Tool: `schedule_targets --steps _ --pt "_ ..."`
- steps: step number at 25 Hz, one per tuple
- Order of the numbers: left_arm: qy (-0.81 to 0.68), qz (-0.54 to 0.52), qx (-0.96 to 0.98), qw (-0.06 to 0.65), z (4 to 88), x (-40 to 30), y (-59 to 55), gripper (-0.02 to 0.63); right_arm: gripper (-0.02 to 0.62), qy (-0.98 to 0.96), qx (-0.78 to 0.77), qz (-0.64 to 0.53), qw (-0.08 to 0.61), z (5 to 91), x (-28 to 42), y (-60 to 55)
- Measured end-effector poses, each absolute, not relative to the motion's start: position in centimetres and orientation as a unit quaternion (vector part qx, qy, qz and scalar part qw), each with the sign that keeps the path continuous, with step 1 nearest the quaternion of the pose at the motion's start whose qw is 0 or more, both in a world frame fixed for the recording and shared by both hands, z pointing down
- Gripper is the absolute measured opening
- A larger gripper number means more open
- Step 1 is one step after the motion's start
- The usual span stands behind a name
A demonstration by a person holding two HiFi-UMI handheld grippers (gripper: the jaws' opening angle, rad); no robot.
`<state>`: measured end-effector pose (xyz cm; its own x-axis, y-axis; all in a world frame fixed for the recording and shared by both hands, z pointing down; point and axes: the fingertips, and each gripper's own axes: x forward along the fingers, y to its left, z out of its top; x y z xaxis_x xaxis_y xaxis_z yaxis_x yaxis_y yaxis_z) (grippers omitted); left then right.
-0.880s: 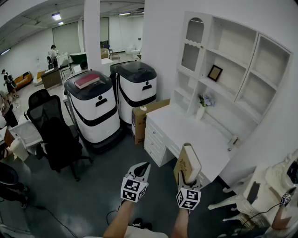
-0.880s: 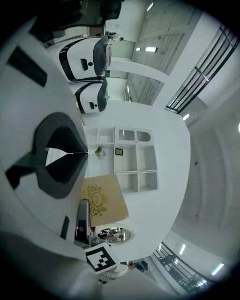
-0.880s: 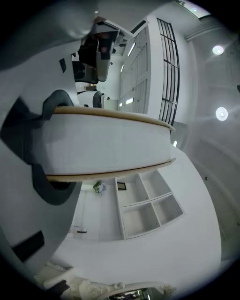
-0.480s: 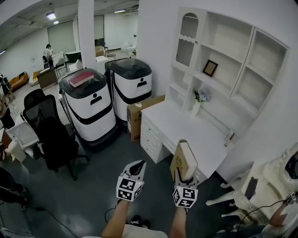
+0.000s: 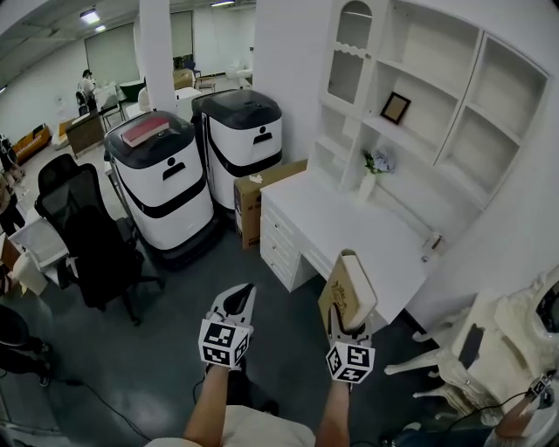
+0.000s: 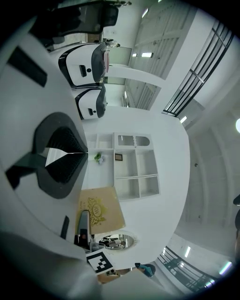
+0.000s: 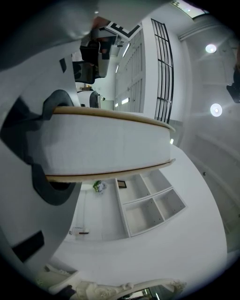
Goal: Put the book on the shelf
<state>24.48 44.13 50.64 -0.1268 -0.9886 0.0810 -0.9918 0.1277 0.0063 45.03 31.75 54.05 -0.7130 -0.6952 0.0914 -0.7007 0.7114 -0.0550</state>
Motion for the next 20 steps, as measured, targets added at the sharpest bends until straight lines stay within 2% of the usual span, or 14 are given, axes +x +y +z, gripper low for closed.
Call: schedule_targets --steps 10,20 --pt "-0.743 0.016 0.668 0.029 51.6 17.8 37.8 0.018 0.239 -0.915 0.399 0.052 0.024 56.2 40.0 25.2" --pt "-0.720 0.015 0.693 0.039 51.7 4.8 27.6 0.018 0.239 -0.892 0.449 0.051 0.027 55.6 29.3 16.2"
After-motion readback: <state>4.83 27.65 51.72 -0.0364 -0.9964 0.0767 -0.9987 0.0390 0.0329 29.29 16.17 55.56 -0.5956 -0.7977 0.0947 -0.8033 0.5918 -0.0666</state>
